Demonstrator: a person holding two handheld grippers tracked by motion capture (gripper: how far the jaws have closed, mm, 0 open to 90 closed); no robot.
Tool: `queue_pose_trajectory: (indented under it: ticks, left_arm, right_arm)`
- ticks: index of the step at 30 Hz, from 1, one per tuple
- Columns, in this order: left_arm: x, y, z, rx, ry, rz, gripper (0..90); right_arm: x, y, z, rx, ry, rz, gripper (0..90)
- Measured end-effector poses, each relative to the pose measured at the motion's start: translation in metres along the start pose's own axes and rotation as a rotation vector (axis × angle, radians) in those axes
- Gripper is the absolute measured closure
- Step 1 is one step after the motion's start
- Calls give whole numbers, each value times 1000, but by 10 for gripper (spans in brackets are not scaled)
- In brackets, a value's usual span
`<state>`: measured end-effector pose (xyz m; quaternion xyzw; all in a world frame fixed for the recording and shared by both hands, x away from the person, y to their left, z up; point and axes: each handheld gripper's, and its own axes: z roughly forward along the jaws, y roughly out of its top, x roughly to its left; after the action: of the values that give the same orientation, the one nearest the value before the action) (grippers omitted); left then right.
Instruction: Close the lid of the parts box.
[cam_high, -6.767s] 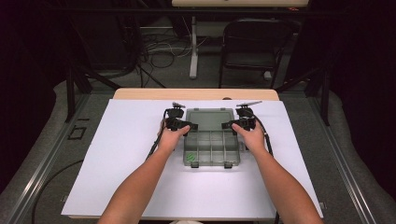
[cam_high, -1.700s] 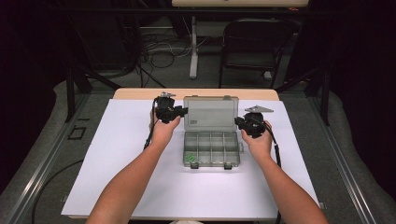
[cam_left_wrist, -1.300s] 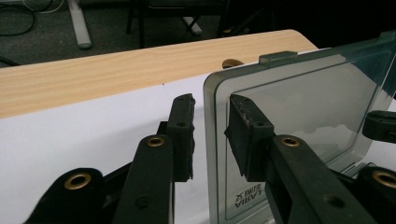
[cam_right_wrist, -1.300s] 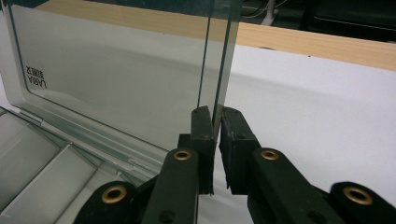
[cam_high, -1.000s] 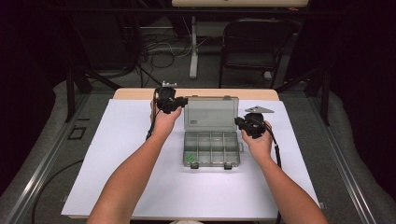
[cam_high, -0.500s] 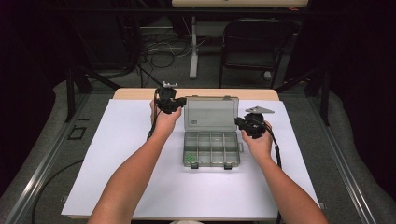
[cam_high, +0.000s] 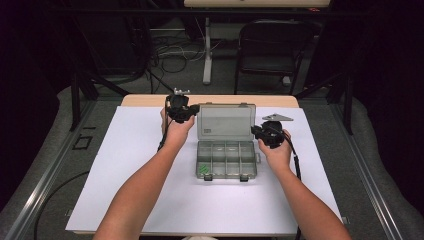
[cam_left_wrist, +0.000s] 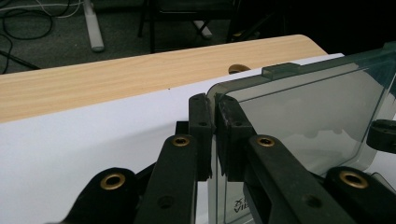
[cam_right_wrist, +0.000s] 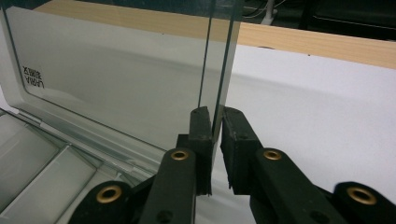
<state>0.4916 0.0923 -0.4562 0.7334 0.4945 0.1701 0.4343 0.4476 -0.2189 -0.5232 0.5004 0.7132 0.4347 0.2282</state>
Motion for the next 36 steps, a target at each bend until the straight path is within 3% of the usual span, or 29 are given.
queue_pose_trajectory:
  ticks: [11, 21, 36]
  left_arm:
    - [-3, -3, -6, -15, -5, 16, 852]
    - [-5, -5, -10, -28, -1, 24, 852]
    - [-8, -9, -14, -42, 6, 25, 854]
  right_arm:
    - [2, 11, -9, -1, 1, 4, 777]
    - [5, 31, -26, -21, -9, -18, 898]
    - [19, 64, -34, -4, 2, -45, 900]
